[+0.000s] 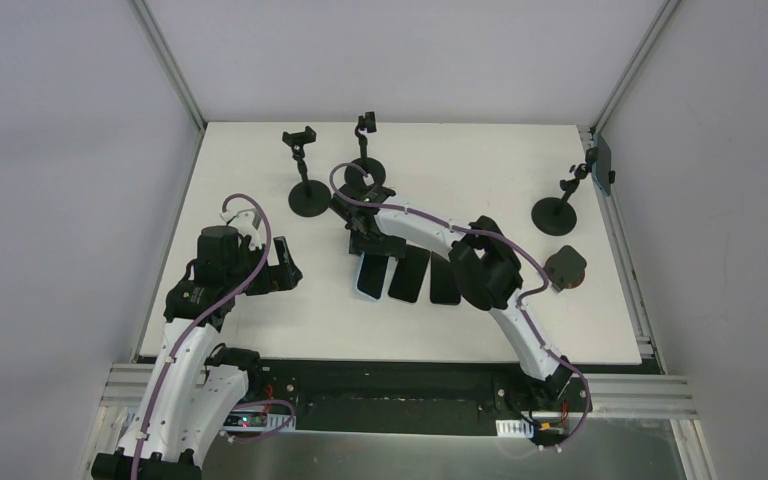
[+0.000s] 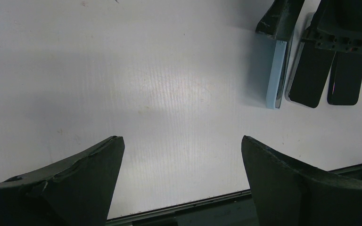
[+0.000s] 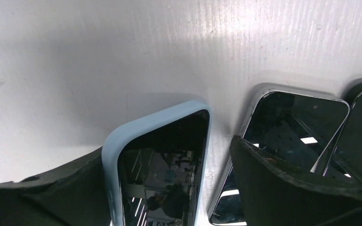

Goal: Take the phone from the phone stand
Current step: Place the phone at the center of the board, then pick up the phone stand with the phone at the center of the board.

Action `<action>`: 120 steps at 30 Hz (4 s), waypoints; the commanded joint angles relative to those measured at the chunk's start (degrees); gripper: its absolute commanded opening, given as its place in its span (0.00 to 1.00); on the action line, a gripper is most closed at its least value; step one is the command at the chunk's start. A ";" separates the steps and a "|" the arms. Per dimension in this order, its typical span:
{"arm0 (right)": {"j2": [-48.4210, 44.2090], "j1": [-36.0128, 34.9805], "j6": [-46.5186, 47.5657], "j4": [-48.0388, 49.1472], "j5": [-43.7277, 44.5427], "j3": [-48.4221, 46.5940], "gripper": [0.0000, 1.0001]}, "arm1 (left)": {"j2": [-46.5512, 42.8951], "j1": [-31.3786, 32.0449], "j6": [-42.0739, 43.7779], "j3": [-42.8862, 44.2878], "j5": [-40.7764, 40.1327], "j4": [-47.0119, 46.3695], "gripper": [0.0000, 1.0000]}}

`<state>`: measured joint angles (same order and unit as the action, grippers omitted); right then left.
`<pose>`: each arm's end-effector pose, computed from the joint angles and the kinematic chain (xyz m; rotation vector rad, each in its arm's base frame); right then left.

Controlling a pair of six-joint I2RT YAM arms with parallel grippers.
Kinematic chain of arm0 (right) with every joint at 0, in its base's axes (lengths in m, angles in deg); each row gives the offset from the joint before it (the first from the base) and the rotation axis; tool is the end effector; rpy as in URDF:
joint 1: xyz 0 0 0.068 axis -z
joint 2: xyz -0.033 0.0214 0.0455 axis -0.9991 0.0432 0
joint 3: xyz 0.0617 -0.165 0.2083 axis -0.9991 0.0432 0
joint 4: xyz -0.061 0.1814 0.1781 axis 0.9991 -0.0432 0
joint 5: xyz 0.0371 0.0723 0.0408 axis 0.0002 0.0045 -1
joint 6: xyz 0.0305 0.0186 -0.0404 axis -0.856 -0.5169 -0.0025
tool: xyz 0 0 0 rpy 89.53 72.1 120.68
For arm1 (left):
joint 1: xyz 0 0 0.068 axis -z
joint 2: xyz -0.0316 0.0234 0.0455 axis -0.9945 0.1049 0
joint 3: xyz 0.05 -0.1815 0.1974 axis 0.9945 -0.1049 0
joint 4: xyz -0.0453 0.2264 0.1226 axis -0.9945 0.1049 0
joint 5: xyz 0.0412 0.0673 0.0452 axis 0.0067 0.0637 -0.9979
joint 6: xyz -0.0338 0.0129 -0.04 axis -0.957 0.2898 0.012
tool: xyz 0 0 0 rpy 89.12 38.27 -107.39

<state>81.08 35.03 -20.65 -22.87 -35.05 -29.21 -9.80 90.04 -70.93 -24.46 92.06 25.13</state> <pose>0.3023 0.3726 0.1722 -0.2628 2.6755 -0.0947 0.1441 -0.0233 0.2770 -0.0573 2.2199 -0.4579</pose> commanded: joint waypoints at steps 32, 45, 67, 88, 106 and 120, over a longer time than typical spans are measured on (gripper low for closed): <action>-15.86 -2.82 10.52 10.83 -7.79 10.64 0.96 | 1.37 0.39 0.48 1.95 -0.34 0.84 0.99; -33.11 -2.38 11.05 17.99 -1.17 26.10 0.95 | 1.42 0.35 0.48 1.95 -0.57 0.84 0.99; -71.97 47.82 16.74 7.45 -4.80 33.44 0.97 | 0.24 0.44 0.43 1.95 -0.65 0.84 0.99; -50.64 76.92 27.00 5.84 -35.27 16.77 0.99 | 0.75 0.44 0.47 2.04 0.79 0.76 0.99; -38.73 77.98 30.92 9.72 -37.34 15.36 0.99 | 0.42 0.44 0.57 2.04 0.77 0.82 0.99; -32.90 77.98 28.61 18.11 -50.38 15.07 0.84 | 0.59 0.44 0.65 2.02 -0.11 0.84 0.99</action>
<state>47.29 112.73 8.93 -8.92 -80.32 -11.59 -9.10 90.04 -70.95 -24.46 92.10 25.13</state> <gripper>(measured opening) 0.891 0.990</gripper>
